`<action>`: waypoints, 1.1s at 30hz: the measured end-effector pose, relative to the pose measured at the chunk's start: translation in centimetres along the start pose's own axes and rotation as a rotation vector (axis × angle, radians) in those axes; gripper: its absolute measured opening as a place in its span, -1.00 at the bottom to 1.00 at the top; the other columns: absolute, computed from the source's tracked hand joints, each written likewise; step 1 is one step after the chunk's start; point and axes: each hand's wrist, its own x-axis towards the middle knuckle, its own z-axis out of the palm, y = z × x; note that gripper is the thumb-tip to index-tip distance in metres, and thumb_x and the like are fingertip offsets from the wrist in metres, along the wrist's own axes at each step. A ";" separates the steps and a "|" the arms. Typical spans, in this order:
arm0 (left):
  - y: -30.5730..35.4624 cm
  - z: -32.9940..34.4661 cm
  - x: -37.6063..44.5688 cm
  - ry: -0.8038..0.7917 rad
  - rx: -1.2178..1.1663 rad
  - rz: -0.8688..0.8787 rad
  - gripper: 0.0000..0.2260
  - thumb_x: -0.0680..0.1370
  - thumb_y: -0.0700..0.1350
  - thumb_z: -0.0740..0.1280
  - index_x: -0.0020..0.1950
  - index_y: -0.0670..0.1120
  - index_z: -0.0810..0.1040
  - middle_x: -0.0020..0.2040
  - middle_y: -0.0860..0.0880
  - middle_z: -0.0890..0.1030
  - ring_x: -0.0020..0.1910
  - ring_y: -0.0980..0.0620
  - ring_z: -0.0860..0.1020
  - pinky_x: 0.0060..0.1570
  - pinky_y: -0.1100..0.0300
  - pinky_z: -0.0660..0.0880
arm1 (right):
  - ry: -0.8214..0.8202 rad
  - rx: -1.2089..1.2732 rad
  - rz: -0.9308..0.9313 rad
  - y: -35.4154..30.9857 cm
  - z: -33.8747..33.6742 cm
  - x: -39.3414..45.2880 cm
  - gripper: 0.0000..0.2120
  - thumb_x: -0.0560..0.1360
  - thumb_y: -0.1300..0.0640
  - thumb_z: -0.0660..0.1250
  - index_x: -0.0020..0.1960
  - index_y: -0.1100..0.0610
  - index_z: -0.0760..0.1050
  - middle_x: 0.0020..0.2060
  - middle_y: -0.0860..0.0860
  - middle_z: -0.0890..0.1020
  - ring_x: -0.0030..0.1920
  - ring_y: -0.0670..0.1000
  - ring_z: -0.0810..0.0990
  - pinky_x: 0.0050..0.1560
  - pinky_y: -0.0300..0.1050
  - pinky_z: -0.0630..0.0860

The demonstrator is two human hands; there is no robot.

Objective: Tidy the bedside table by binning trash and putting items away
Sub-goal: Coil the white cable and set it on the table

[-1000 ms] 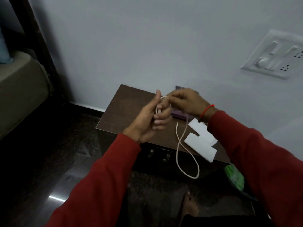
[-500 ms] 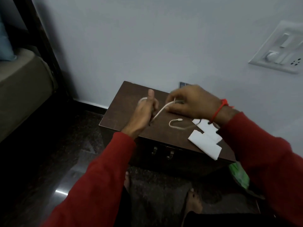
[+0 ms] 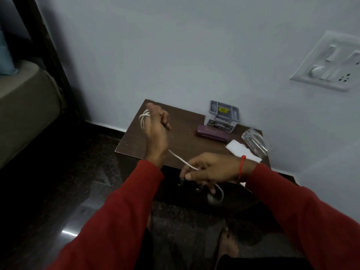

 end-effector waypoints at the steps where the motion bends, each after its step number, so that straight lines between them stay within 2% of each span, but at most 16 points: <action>1: -0.4 -0.2 -0.1 -0.018 0.193 0.061 -0.56 0.70 0.21 0.03 -0.30 0.06 0.38 -0.38 -0.01 0.36 -0.40 0.00 0.36 -0.36 -0.01 0.38 | 0.081 -0.122 -0.046 -0.9 -0.7 -0.6 -0.79 0.58 0.12 0.30 0.17 0.18 0.56 -0.41 -0.07 0.51 -0.45 -0.15 0.48 -0.44 -0.28 0.49; 3: -1.0 -0.2 -1.0 -0.214 0.413 0.006 -0.43 0.60 0.42 -0.04 -0.33 0.06 0.44 -0.40 0.00 0.40 -0.41 0.01 0.40 -0.38 0.01 0.40 | 0.412 -0.429 -0.152 -2.5 -3.2 -1.4 -0.82 0.55 0.05 0.35 0.08 0.10 0.63 -0.30 -0.12 0.62 -0.34 -0.20 0.54 -0.26 -0.32 0.47; 4: -1.1 0.2 -1.7 -0.355 0.434 -0.134 -0.34 0.50 0.54 -0.11 -0.33 0.05 0.46 -0.42 0.02 0.41 -0.44 0.05 0.39 -0.40 0.09 0.36 | 0.564 -0.495 -0.173 -2.9 -4.8 -1.8 -0.83 0.50 0.01 0.40 0.04 0.07 0.63 -0.27 -0.14 0.63 -0.28 -0.20 0.55 -0.20 -0.34 0.45; 6: -0.8 1.3 -3.0 -0.612 0.319 -0.479 -0.23 0.41 0.60 -0.22 -0.35 -0.01 0.43 -0.49 0.04 0.33 -0.52 0.10 0.27 -0.46 0.21 0.21 | 0.706 -0.501 -0.184 -3.2 -7.5 -2.4 -0.78 0.39 -0.08 0.49 -0.04 -0.01 0.63 -0.34 -0.17 0.60 -0.27 -0.22 0.55 -0.21 -0.38 0.38; 9: -0.1 2.3 -3.9 -0.783 -0.064 -0.730 -0.32 0.52 0.50 -0.13 -0.39 -0.05 0.32 -0.54 0.05 0.18 -0.57 0.12 0.09 -0.53 0.26 0.00 | 0.619 -0.548 -0.176 -2.1 -8.5 -1.7 -0.82 0.45 -0.10 0.42 -0.06 -0.01 0.63 -0.35 -0.19 0.58 -0.29 -0.29 0.52 -0.21 -0.36 0.36; 11: 0.3 2.2 -3.7 -0.829 -0.369 -0.785 -0.39 0.55 0.44 0.02 -0.40 -0.03 0.30 -0.55 0.05 0.14 -0.59 0.12 0.07 -0.57 0.27 -0.05 | 0.503 -0.286 -0.156 -0.7 -7.2 -0.7 -0.78 0.58 0.00 0.28 -0.04 0.10 0.62 -0.34 -0.07 0.60 -0.35 -0.18 0.52 -0.19 -0.18 0.46; 13: 0.3 1.8 -3.3 -0.799 -0.603 -0.759 -0.47 0.59 0.35 0.11 -0.40 -0.01 0.27 -0.55 0.05 0.13 -0.60 0.13 0.08 -0.60 0.28 -0.01 | 0.423 -0.011 -0.107 1.0 -5.4 0.2 -0.73 0.64 0.08 0.18 -0.10 0.17 0.56 -0.37 0.04 0.57 -0.40 0.07 0.49 -0.26 0.00 0.46; 15: 0.2 1.7 -3.0 -0.683 -0.728 -0.690 -0.53 0.65 0.23 0.11 -0.37 -0.01 0.26 -0.54 0.06 0.15 -0.60 0.13 0.12 -0.60 0.26 0.05 | 0.387 0.096 -0.076 2.2 -3.4 1.1 -0.73 0.65 0.12 0.15 -0.04 0.28 0.52 -0.33 0.08 0.57 -0.38 0.10 0.50 -0.26 0.00 0.46; 17: -0.2 1.7 -2.5 -0.478 -0.760 -0.612 -0.57 0.70 0.13 0.10 -0.32 -0.02 0.32 -0.54 0.07 0.23 -0.60 0.15 0.20 -0.57 0.26 0.08 | 0.304 0.142 -0.024 2.5 -1.2 1.7 -0.78 0.65 0.19 0.14 0.08 0.33 0.48 -0.29 0.08 0.59 -0.38 0.06 0.54 -0.27 -0.05 0.47; 19: -0.7 1.6 -1.8 -0.267 -0.635 -0.511 -0.63 0.72 0.05 0.10 -0.27 -0.02 0.35 -0.51 0.08 0.27 -0.59 0.16 0.25 -0.58 0.28 0.14 | 0.222 0.185 0.023 2.1 0.7 2.1 -0.80 0.64 0.23 0.15 0.17 0.30 0.47 -0.31 0.06 0.59 -0.42 -0.03 0.55 -0.33 -0.12 0.47; 22: -1.2 1.1 -1.0 -0.124 -0.309 -0.348 -0.73 0.67 -0.02 0.12 -0.22 -0.02 0.36 -0.46 0.08 0.31 -0.52 0.12 0.28 -0.51 0.24 0.24 | 0.304 0.324 0.001 0.9 1.4 1.8 -0.78 0.61 0.31 0.17 0.22 0.34 0.45 -0.36 0.07 0.56 -0.49 -0.08 0.55 -0.41 -0.21 0.48; 24: -1.4 1.0 -0.9 -0.105 -0.097 -0.224 -0.78 0.61 -0.04 0.14 -0.23 0.01 0.41 -0.41 0.06 0.36 -0.44 0.07 0.33 -0.43 0.16 0.28 | 0.428 0.474 -0.042 -0.3 1.0 1.1 -0.79 0.58 0.36 0.21 0.21 0.35 0.44 -0.31 0.13 0.60 -0.52 -0.07 0.54 -0.43 -0.25 0.51; 27: -1.7 1.1 -1.3 -0.101 0.043 -0.141 -0.69 0.64 0.06 0.13 -0.25 0.07 0.51 -0.33 0.05 0.47 -0.35 0.03 0.44 -0.36 0.12 0.38 | 0.612 0.541 -0.131 -1.5 0.6 0.1 -0.83 0.52 0.34 0.33 0.10 0.32 0.49 -0.18 0.22 0.69 -0.40 0.02 0.58 -0.33 -0.22 0.56; 30: -1.8 1.7 -2.2 -0.206 0.124 -0.244 -0.51 0.64 0.25 0.02 -0.21 -0.05 0.53 -0.36 0.00 0.52 -0.42 0.05 0.48 -0.44 0.23 0.41 | 0.664 0.498 -0.188 -1.9 0.9 0.0 -0.83 0.51 0.23 0.38 0.08 0.25 0.55 -0.17 0.16 0.71 -0.26 0.06 0.66 -0.12 0.00 0.64; 31: -1.8 2.0 -2.5 -0.264 0.141 -0.306 -0.43 0.61 0.32 -0.03 -0.21 -0.07 0.53 -0.38 -0.04 0.51 -0.46 0.06 0.48 -0.48 0.27 0.40 | 0.696 0.415 -0.202 -1.8 0.9 0.0 -0.85 0.53 0.18 0.37 0.08 0.19 0.58 -0.20 0.11 0.72 -0.24 0.03 0.68 -0.12 -0.03 0.65; 33: -1.8 2.4 -3.2 -0.396 0.121 -0.432 -0.30 0.54 0.42 -0.13 -0.23 -0.11 0.50 -0.40 -0.11 0.47 -0.50 0.05 0.46 -0.54 0.30 0.37 | 0.822 0.182 -0.248 -1.6 0.8 0.0 -0.90 0.53 0.11 0.37 0.01 0.09 0.64 -0.29 -0.01 0.71 -0.32 -0.13 0.67 -0.23 -0.27 0.58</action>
